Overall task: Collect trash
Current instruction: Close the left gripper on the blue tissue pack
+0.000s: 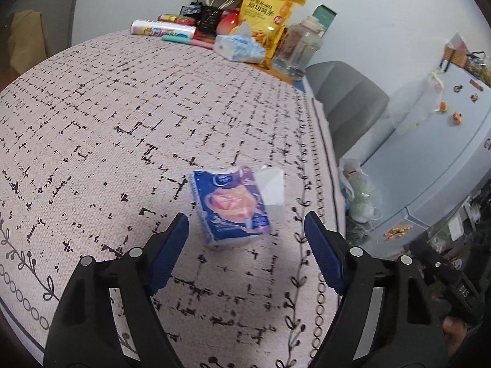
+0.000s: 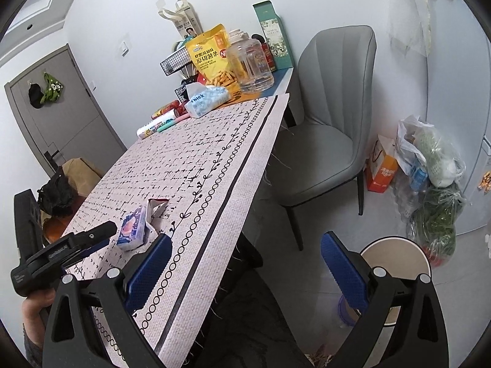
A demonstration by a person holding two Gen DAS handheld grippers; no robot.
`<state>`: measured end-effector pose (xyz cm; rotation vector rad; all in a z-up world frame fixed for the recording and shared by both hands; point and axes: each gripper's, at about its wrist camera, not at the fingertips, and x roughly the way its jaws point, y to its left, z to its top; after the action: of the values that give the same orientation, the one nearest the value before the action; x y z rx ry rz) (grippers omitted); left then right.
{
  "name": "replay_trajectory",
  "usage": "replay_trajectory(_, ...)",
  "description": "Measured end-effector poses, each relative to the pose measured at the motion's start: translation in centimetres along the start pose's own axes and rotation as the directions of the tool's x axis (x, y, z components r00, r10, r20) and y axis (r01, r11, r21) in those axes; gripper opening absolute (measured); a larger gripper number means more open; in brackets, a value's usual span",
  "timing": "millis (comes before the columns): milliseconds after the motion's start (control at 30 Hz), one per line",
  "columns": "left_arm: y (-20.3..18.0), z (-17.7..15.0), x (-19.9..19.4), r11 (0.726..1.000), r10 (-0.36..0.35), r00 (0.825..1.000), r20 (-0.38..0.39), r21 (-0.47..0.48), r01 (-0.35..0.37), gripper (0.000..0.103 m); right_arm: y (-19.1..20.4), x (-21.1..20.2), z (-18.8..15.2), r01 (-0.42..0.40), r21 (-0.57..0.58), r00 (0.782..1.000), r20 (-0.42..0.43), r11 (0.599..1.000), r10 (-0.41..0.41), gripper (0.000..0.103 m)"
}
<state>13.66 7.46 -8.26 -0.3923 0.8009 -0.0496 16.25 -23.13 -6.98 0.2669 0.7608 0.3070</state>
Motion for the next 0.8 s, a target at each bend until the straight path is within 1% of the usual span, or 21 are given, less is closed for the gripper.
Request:
replay_trajectory(133,-0.5,0.1,1.2,0.999,0.033,0.999,-0.027,0.017,-0.032,0.077,-0.1,0.9,0.0,-0.01,0.009,1.0,-0.012,1.0,0.01,0.095)
replay_trajectory(200,-1.2,0.0,1.7,0.993,0.103,0.994,-0.032,0.056,-0.101,0.077,-0.1,1.2,0.0,-0.014,0.013,1.0,-0.016,1.0,0.014,0.095)
replay_trajectory(233,-1.9,-0.1,1.9,0.985,0.148,0.989,-0.024,0.093,-0.145,0.077,-0.1,1.3,0.0,-0.017,0.017,1.0,-0.017,1.0,0.017,0.095)
replay_trajectory(267,-2.2,-0.1,2.2,0.98,0.169,0.985,-0.026,0.112,-0.165,0.077,-0.2,1.5,0.0,-0.021,0.022,1.0,-0.02,1.0,0.022,0.095)
replay_trajectory(367,-2.3,-0.1,3.2,0.977,0.188,0.98,-0.059,0.115,-0.181,0.077,-0.1,1.9,0.1,-0.033,0.031,0.999,-0.025,0.999,0.034,0.095)
replay_trajectory(467,-2.2,0.0,3.3,0.975,0.2,0.979,-0.044,0.108,-0.194,0.077,0.3,2.3,0.1,-0.045,0.022,0.999,-0.028,0.999,0.046,0.095)
replay_trajectory(533,-2.0,0.1,3.3,0.973,0.209,0.977,-0.035,0.104,-0.205,0.071,0.5,2.6,0.1,-0.049,0.017,0.998,-0.035,0.999,0.049,0.095)
replay_trajectory(567,-1.9,0.1,3.3,0.972,0.216,0.976,-0.028,0.102,-0.212,0.064,0.7,2.9,0.2,-0.052,0.017,0.998,-0.042,0.999,0.052,0.095)
replay_trajectory(600,-1.6,0.2,3.2,0.972,0.219,0.976,-0.02,0.095,-0.216,0.052,0.8,3.0,0.2,-0.054,0.017,0.997,-0.047,0.998,0.054,0.095)
replay_trajectory(633,-1.3,0.2,3.1,0.972,0.22,0.975,-0.016,0.089,-0.217,0.05,1.0,3.2,0.3,-0.056,0.015,0.997,-0.05,0.998,0.057,0.095)
replay_trajectory(733,-0.4,0.2,2.2,0.984,0.166,0.986,-0.002,0.062,-0.166,0.037,2.1,3.6,0.4,-0.06,-0.003,0.997,-0.052,0.998,0.06,0.095)
replay_trajectory(800,0.1,0.2,1.5,0.985,0.165,0.986,0.018,0.055,-0.165,0.027,3.2,4.0,0.5,-0.067,-0.024,0.996,-0.059,0.997,0.066,0.095)
